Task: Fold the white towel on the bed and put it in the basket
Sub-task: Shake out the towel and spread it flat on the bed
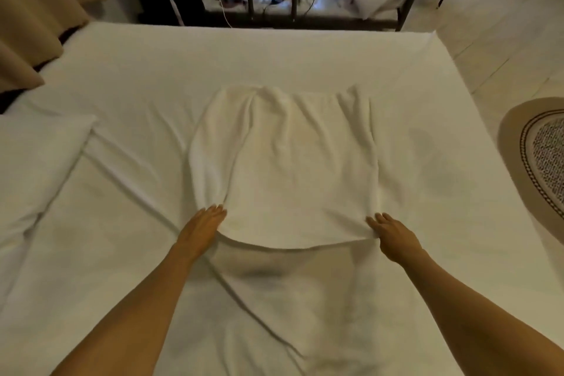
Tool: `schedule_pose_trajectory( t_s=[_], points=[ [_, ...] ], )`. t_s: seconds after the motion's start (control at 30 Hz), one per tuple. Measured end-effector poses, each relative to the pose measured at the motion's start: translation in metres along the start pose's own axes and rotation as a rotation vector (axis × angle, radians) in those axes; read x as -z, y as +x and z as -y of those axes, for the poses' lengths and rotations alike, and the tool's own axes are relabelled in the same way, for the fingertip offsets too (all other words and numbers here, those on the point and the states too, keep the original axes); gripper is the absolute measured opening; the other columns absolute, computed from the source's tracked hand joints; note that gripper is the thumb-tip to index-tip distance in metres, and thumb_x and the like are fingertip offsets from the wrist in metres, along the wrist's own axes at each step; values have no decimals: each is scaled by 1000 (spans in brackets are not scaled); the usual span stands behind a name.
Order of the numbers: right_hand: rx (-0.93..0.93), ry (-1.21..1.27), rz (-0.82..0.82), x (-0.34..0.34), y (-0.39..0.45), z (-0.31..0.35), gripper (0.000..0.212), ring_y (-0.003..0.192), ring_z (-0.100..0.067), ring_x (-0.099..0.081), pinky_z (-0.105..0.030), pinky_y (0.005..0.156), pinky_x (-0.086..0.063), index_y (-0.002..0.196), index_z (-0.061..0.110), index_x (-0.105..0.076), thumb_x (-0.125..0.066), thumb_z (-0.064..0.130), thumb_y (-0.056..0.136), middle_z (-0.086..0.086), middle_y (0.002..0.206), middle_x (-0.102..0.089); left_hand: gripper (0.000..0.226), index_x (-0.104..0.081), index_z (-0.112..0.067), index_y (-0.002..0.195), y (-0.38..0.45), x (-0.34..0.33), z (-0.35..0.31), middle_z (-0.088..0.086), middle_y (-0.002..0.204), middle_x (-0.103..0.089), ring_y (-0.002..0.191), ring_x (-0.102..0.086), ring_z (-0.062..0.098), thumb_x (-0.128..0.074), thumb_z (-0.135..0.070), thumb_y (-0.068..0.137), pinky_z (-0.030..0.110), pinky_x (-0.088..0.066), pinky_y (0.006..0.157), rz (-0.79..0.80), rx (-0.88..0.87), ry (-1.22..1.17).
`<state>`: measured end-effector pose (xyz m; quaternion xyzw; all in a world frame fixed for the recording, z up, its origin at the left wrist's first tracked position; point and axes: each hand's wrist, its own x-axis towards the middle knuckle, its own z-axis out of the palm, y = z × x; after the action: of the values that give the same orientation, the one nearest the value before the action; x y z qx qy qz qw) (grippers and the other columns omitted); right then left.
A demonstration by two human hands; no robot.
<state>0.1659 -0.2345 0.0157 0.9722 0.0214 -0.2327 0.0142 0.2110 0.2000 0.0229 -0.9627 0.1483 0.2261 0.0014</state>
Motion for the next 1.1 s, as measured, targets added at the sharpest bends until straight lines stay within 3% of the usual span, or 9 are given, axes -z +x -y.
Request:
schedule_pose_trajectory(
  t_s=[0.2, 0.5, 0.8, 1.1],
  points=[
    [-41, -4, 39, -21, -14, -9, 69, 126, -25, -45, -34, 102, -38, 148, 21, -22, -35, -6, 86, -6, 143, -40, 78, -8, -15, 153, -19, -5, 9, 7, 159, -19, 146, -23, 18, -30, 20, 86, 29, -18, 119, 30, 9, 51],
    [-95, -60, 61, -44, -70, -2, 66, 141, -21, -26, -38, 115, -22, 150, 21, -14, -34, 0, 91, -5, 153, -30, 69, -2, -6, 151, -71, -29, -7, 9, 159, -20, 145, -27, 19, -30, 15, 91, 30, -20, 118, -3, 63, -14],
    [-126, -2, 120, -115, -147, 16, 67, 144, -23, -18, -39, 117, -19, 150, 20, -11, -35, 0, 91, -7, 155, -23, 66, -3, -8, 152, -137, -103, -27, 10, 160, -12, 148, -16, 19, -24, 14, 93, 29, -12, 120, 143, 111, -33],
    [-133, -11, 202, -144, -158, 22, 66, 145, -24, -14, -42, 118, -16, 150, 18, -11, -35, 2, 92, -9, 157, -18, 63, -6, -9, 152, -149, -132, -24, 10, 160, -12, 148, -16, 20, -22, 12, 95, 30, -13, 121, 230, 165, -48]
  ],
)
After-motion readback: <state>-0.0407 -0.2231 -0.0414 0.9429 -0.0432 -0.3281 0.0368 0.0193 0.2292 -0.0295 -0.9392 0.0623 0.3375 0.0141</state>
